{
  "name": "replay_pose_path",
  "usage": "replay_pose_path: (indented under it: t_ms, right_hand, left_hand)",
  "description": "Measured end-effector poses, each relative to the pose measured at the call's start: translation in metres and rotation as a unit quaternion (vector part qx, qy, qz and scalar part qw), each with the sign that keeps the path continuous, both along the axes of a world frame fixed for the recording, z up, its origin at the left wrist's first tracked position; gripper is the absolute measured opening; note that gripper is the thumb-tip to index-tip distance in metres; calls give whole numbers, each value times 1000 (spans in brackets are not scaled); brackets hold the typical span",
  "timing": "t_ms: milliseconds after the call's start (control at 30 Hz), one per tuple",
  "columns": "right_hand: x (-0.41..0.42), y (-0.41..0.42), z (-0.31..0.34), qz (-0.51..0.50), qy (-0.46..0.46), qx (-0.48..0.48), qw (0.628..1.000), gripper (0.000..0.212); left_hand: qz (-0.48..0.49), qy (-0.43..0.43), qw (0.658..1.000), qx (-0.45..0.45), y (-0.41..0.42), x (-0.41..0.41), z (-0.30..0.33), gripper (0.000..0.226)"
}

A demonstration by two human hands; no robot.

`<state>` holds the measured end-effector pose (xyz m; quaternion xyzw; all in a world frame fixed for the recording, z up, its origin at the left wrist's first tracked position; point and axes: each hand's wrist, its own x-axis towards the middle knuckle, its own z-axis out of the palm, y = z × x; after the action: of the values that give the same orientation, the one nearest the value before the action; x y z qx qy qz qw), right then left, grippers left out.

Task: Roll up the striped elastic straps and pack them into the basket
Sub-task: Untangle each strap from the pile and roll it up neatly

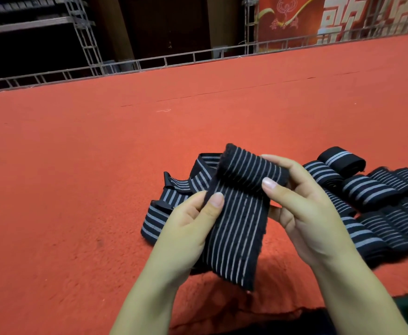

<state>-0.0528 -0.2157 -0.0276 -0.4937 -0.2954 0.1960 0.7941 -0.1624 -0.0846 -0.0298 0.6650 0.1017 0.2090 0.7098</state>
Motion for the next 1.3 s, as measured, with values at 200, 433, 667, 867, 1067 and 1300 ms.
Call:
replay_pose_path:
  t_ms: [200, 433, 667, 867, 1067, 1300]
  right_hand:
    - [-5, 3, -9, -78, -138, -57, 986, 36]
    - [-8, 4, -9, -74, -202, -100, 972, 40]
    - [-11, 6, -11, -19, -231, -98, 968, 62]
    - [-12, 4, -11, 12, -242, -106, 965, 37]
    - [-12, 7, -11, 8, -167, -123, 978, 44]
    - [-11, 5, -11, 18, -83, -103, 991, 42]
  left_hand:
    - [7, -9, 1000, 10, 0, 3, -3, 23]
    - [31, -2, 999, -13, -1, 4, -7, 48]
    - [73, 21, 996, -48, -4, 6, -5, 52]
    - [78, 18, 994, -70, -1, 5, -3, 37]
    - [61, -25, 996, -57, -2, 1, -3, 36]
    - [13, -18, 1000, -21, 3, -2, -3, 45]
